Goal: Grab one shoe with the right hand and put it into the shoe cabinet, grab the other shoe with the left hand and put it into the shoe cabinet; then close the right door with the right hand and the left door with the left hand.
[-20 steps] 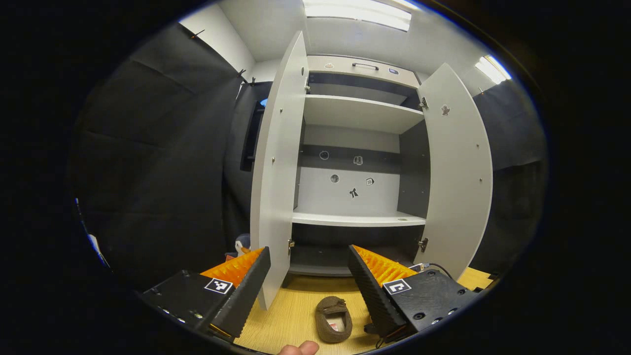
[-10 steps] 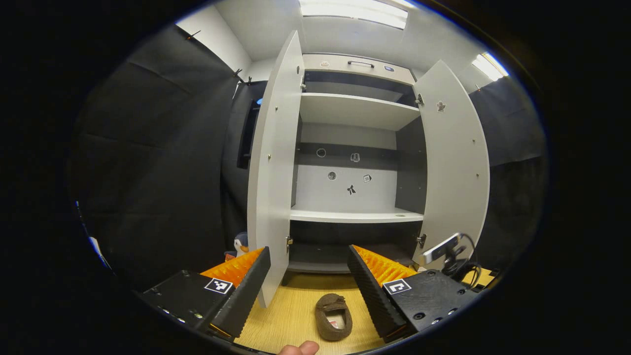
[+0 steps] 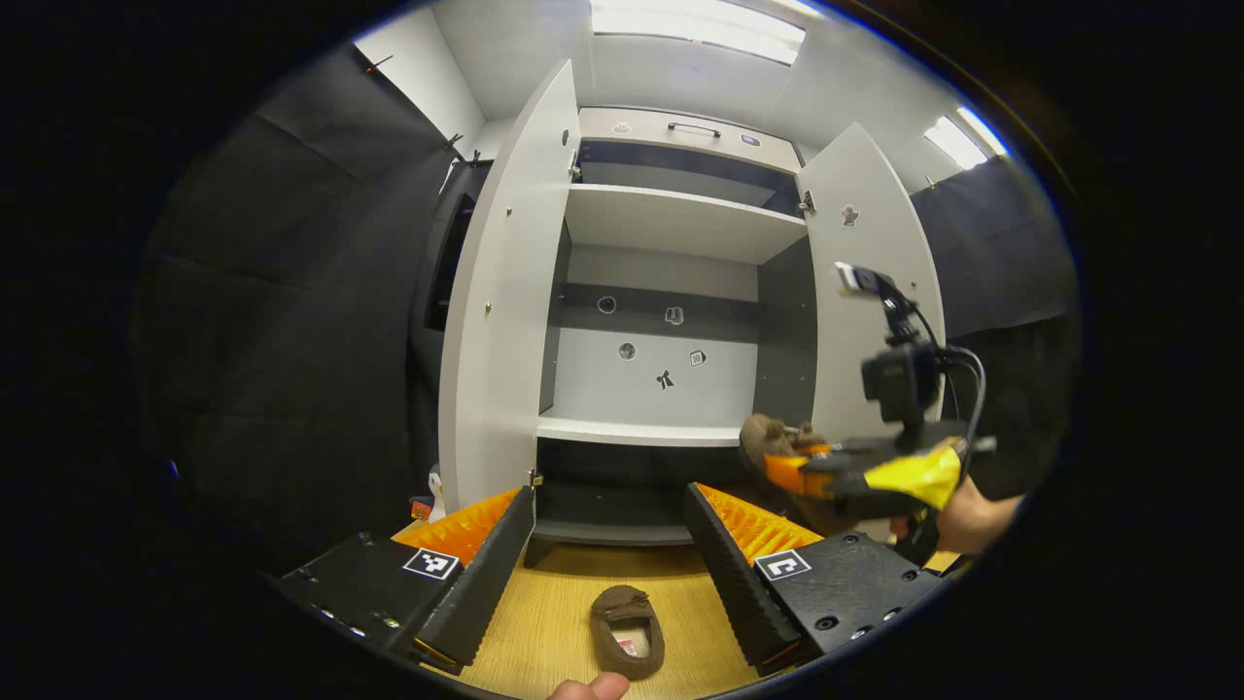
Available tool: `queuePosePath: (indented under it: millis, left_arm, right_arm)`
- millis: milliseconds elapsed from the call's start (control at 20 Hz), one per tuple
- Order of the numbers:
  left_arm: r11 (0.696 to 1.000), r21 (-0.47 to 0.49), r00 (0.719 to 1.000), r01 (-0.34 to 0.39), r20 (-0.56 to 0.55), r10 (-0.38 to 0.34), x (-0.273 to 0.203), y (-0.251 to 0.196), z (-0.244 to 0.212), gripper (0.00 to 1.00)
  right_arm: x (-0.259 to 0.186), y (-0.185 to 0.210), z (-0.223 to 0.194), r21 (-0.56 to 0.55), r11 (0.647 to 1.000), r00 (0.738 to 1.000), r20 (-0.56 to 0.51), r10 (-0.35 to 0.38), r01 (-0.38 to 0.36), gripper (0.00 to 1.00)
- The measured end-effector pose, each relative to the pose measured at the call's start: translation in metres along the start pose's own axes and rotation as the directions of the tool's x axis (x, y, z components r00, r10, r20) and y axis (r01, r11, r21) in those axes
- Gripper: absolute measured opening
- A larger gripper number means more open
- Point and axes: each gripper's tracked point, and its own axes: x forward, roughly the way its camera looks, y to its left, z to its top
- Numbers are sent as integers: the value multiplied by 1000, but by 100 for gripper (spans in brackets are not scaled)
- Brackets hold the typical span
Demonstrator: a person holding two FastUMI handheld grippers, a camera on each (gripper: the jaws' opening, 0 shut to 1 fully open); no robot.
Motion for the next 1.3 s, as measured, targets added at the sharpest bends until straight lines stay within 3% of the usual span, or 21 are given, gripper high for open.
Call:
queuePosePath:
  millis: [300,650,1000,1300]
  left_arm:
    - [1000,10,1000,-7,-1,7,-1,5,-3,95]
    - [999,23,999,-40,-11,40,0,18,-6,95]
    - [999,6,998,-50,-33,51,-1,21,-12,95]
    - [999,6,998,-51,-27,51,-5,22,-11,95]
  right_arm:
    - [95,-50,77,10,998,997,-24,-70,70,6]
    - [192,-68,73,6,993,977,-184,-111,114,6]
    - [218,-58,42,12,994,932,-347,-101,112,6]
    - [218,-57,45,-18,990,924,-357,-136,138,14]
